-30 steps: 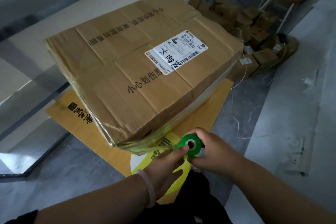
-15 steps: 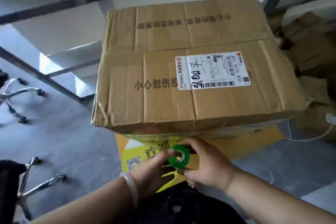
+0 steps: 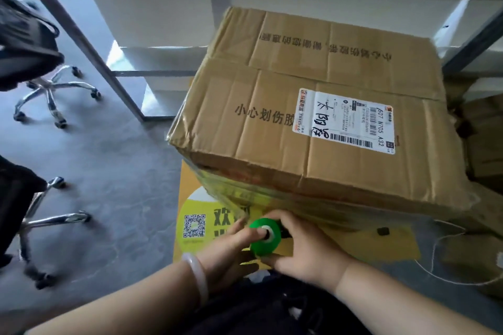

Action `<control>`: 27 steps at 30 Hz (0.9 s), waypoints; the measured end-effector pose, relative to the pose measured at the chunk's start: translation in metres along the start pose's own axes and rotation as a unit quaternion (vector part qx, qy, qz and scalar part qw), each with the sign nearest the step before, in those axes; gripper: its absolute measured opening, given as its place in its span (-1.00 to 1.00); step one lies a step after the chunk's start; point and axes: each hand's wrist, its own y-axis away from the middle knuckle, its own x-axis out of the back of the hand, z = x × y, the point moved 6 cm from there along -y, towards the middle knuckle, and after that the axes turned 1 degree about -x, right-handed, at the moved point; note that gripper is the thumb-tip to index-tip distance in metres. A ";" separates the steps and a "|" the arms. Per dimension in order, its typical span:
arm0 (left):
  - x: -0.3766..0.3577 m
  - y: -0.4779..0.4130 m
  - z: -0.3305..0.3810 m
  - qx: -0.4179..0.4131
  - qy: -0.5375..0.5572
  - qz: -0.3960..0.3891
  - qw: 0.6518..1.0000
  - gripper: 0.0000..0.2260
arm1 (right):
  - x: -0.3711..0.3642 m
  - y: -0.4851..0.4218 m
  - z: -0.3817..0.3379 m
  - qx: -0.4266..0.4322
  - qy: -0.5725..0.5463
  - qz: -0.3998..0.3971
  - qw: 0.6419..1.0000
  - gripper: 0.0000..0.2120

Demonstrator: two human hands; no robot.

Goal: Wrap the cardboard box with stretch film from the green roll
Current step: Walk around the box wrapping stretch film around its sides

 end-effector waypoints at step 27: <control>-0.153 -0.024 -0.079 -0.200 0.355 0.217 0.887 -0.17 | 0.065 0.057 0.093 0.055 0.075 -0.235 0.968 -0.47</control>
